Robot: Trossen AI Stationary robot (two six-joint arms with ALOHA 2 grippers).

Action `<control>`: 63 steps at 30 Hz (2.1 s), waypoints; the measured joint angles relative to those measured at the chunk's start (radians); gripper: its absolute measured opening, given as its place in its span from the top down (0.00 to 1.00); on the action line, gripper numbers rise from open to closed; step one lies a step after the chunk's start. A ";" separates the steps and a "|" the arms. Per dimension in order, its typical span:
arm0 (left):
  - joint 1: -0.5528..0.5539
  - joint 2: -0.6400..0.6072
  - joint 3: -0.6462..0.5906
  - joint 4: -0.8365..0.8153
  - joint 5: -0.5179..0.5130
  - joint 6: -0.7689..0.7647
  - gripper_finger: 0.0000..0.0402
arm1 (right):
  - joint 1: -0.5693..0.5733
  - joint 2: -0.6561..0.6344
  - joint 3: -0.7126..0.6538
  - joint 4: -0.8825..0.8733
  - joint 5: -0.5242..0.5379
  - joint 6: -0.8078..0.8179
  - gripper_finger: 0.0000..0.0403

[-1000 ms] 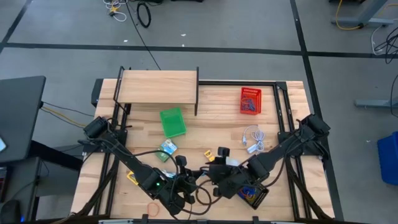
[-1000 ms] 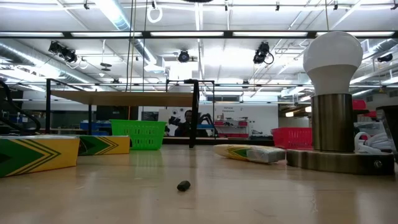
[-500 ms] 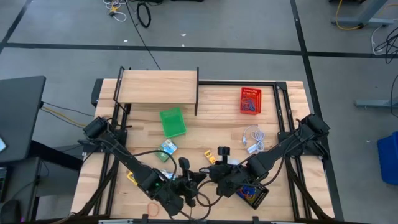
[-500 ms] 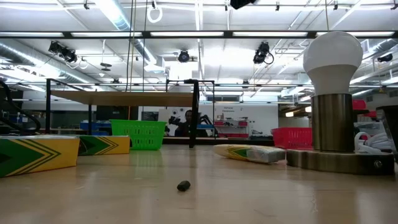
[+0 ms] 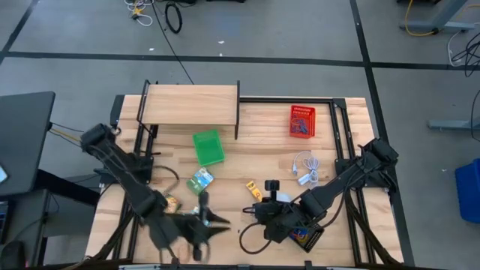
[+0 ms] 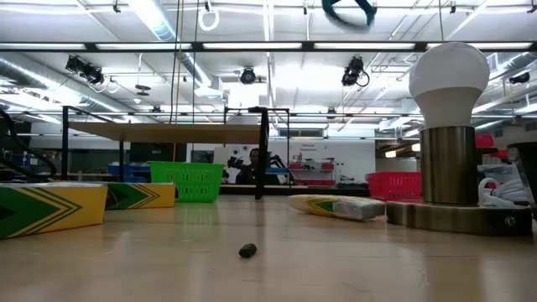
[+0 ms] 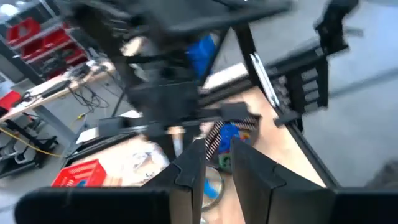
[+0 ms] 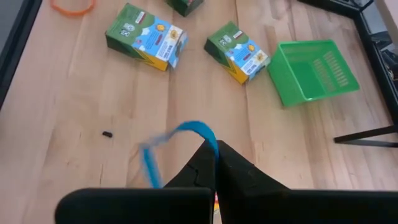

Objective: Pick & Place Office Desk Supplies
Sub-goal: Put the blue rubber band into the red basket

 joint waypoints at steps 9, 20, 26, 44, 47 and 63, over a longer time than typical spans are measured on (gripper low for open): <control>0.029 -0.416 -0.605 0.442 -0.013 -0.076 0.79 | -0.015 -0.018 0.000 -0.043 0.067 -0.023 1.00; 0.103 -0.528 -1.026 0.978 0.077 -0.042 0.79 | -0.158 -0.104 0.000 -0.386 0.224 0.093 1.00; 0.113 -0.527 -1.038 0.933 0.083 -0.062 0.79 | -0.278 -0.132 -0.005 -0.539 0.278 0.145 1.00; 0.114 -0.527 -1.038 0.913 0.097 -0.023 0.79 | -0.816 -0.530 -0.621 0.039 0.018 -0.175 1.00; 0.116 -0.527 -1.038 0.914 0.097 -0.023 0.79 | -0.919 -0.544 -0.676 0.086 0.008 -0.224 1.00; 0.202 -0.526 -1.039 0.758 0.154 -0.175 0.79 | -1.323 -0.487 -0.849 0.389 -0.142 -0.384 1.00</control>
